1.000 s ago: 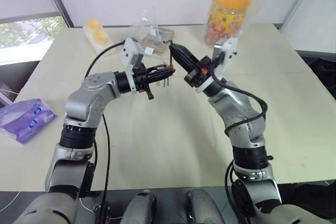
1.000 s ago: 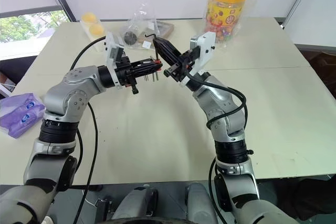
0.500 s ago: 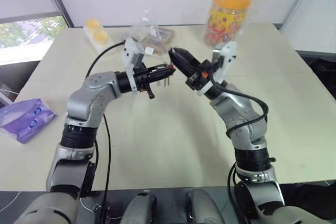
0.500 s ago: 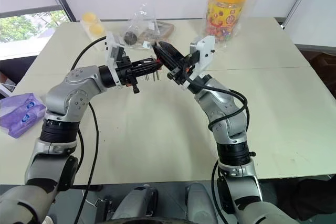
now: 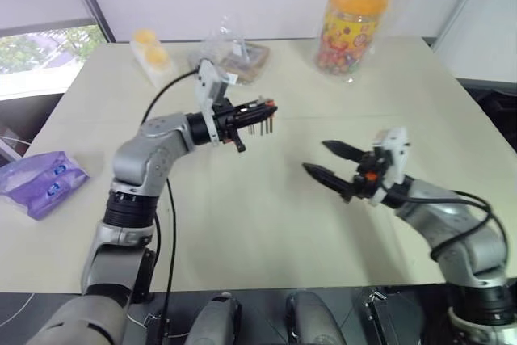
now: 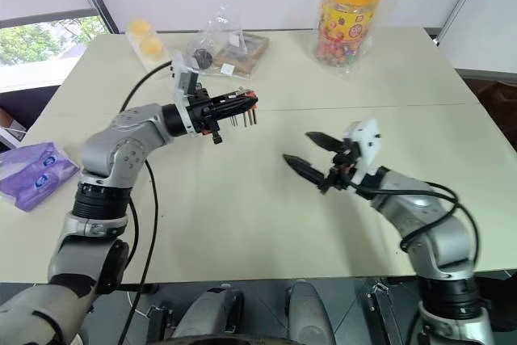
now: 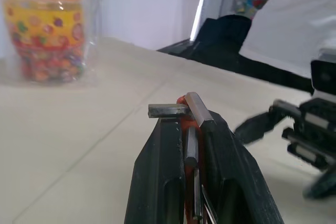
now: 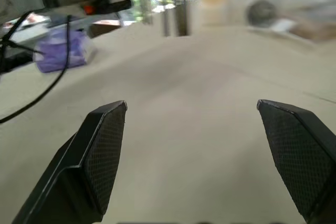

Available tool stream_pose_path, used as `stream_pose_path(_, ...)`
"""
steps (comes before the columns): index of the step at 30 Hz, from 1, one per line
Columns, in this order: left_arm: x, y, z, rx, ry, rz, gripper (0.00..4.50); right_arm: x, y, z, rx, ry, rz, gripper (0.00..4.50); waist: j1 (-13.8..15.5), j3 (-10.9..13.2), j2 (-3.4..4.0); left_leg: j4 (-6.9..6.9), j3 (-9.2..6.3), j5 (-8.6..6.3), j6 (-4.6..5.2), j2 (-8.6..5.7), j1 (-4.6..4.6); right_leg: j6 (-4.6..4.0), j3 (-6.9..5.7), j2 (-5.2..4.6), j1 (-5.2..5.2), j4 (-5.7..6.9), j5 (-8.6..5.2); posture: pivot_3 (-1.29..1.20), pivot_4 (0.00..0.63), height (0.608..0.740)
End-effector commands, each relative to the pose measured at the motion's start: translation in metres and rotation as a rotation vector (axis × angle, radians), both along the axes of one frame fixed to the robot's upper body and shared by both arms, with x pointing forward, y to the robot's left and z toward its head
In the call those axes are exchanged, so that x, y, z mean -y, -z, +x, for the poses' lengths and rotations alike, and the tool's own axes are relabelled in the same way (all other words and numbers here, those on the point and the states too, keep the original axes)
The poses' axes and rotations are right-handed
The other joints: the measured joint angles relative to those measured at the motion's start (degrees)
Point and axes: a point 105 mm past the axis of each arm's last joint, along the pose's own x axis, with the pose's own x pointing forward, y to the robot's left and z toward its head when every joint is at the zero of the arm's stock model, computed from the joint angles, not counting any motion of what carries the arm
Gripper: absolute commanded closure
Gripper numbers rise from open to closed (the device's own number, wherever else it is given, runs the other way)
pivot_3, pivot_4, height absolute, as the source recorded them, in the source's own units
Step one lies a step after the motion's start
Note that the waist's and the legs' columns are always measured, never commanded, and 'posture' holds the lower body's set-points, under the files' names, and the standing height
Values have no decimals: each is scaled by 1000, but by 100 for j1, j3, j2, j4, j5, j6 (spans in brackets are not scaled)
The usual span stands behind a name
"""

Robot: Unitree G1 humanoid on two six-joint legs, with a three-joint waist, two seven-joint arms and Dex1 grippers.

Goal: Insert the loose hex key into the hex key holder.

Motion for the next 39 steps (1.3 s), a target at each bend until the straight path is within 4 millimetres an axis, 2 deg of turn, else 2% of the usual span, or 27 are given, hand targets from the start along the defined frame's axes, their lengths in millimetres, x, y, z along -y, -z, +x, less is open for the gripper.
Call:
stream_pose_path(1,15,5,-3,-68,58,-26,4500,18,-25,-7,75,39,-3,395,1,0,0,-1,0,0,0,1,0,0,0,1,0,0,0,0,150,740)
stream_pose_path(4,41,23,-8,-244,144,-64,4500,37,-32,-5,88,111,-24,395,37,3,-5,0,1,0,0,-2,0,0,-1,-1,2,0,0,0,150,740)
stream_pose_path(7,58,34,-8,-470,198,-137,4500,39,-32,-5,87,131,-23,395,42,4,-7,9,0,-17,31,-4,-1,0,-3,0,10,-1,0,0,150,740)
stream_pose_path(11,76,65,-2,-713,176,-129,4500,37,-30,-5,88,143,-21,395,15,5,-9,9,0,-17,31,-4,0,1,-4,1,9,0,0,0,150,740)
stream_pose_path(14,83,95,2,-834,109,-73,4500,33,-29,-7,89,149,-18,395,7,4,-8,5,3,-16,28,0,5,1,-2,1,8,1,0,0,150,740)
stream_pose_path(20,76,132,6,-957,-8,30,4500,30,-24,-11,81,165,-23,395,31,4,-8,5,3,-2,4,-2,4,1,-2,0,7,1,0,0,150,740)
stream_pose_path(22,71,138,0,-980,1,64,3572,29,-22,-12,82,167,-30,322,33,4,-8,5,3,-2,3,-2,4,1,-1,-1,7,0,0,0,150,740)
stream_pose_path(23,67,140,-1,-982,-10,81,3262,28,-22,-11,82,168,-31,322,32,4,-8,5,3,-2,3,-2,4,1,-1,-1,8,1,0,0,150,740)
stream_pose_path(27,48,144,4,-954,-74,139,1214,27,-21,-10,83,165,-38,322,10,3,-9,5,3,0,1,-2,8,1,1,-2,10,1,0,0,150,740)
stream_pose_path(29,34,139,9,-922,-114,153,236,27,-21,-9,84,162,-40,322,-9,1,-8,5,3,1,-2,1,12,1,3,1,13,1,0,0,150,740)
stream_pose_path(30,23,135,13,-850,-137,191,44,27,-21,-8,84,156,-46,322,-23,1,-7,4,5,2,-3,2,15,1,5,2,15,2,0,0,150,740)
stream_pose_path(34,-5,119,18,-636,-180,297,44,27,-20,-7,80,130,-77,322,-65,0,-4,-8,6,2,-4,8,30,0,13,10,14,8,0,0,150,740)
stream_pose_path(37,-31,95,22,-388,-212,393,44,31,-19,-7,73,87,-157,322,-5,0,-4,-11,7,3,-5,4,26,0,14,5,10,3,0,0,150,740)
stream_pose_path(39,-40,81,21,-307,-209,401,44,34,-17,-6,69,52,-241,322,28,1,-6,-9,6,3,-6,1,18,0,14,0,5,0,0,0,150,740)
